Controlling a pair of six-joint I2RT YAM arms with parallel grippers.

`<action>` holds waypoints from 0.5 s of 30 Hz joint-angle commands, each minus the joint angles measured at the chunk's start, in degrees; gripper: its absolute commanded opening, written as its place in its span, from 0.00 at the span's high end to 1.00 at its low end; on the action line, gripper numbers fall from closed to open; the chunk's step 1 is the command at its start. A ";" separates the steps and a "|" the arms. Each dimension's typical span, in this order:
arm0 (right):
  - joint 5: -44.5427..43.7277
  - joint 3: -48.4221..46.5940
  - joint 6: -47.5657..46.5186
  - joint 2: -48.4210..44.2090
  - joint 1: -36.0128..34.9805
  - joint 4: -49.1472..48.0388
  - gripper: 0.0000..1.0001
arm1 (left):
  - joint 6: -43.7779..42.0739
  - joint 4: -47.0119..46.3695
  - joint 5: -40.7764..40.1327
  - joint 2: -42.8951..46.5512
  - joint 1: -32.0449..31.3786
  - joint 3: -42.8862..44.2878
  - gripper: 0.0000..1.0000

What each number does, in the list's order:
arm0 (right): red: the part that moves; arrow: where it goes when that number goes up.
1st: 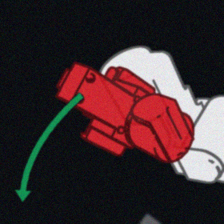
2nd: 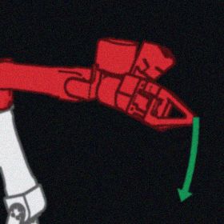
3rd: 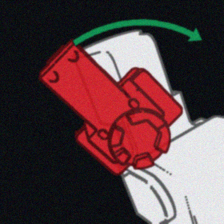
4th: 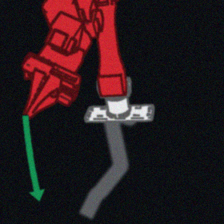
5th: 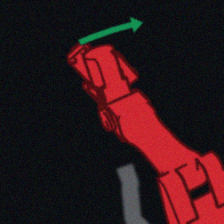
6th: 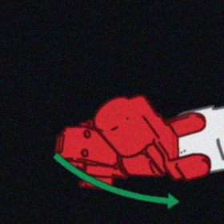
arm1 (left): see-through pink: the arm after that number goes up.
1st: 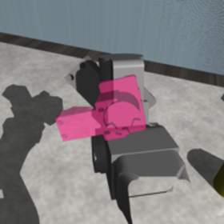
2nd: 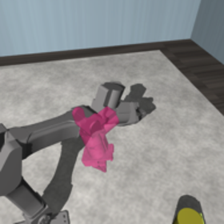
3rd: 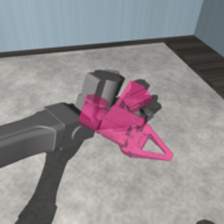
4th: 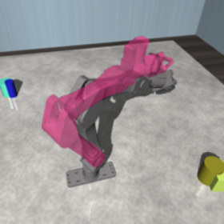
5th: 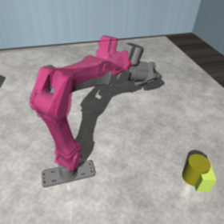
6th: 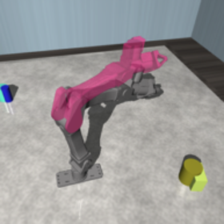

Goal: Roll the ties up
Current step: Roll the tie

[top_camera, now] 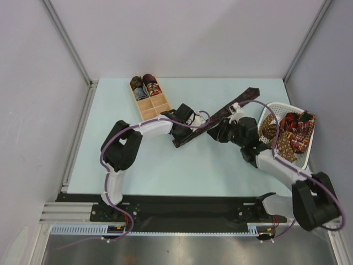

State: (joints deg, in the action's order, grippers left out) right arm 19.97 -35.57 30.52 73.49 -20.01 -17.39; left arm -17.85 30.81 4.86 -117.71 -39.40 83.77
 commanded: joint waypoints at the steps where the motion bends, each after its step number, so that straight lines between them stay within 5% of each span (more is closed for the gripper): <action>1: -15.47 3.05 -7.82 -8.00 -6.51 8.23 0.74 | 1.06 4.08 -1.61 -0.50 0.64 0.70 0.60; 9: -38.68 10.34 -20.49 -21.63 -34.09 8.78 0.70 | 3.87 6.02 -1.18 -1.82 0.64 1.05 0.60; 15: -43.96 7.72 -31.91 -15.00 -47.55 6.40 0.66 | 6.33 7.51 -0.82 -1.38 0.46 1.05 0.61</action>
State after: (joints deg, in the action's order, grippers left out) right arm -16.62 -25.26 7.40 54.17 -63.22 -8.86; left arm -14.17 32.45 4.12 -117.80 -39.20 84.16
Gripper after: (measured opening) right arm 0.331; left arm 0.401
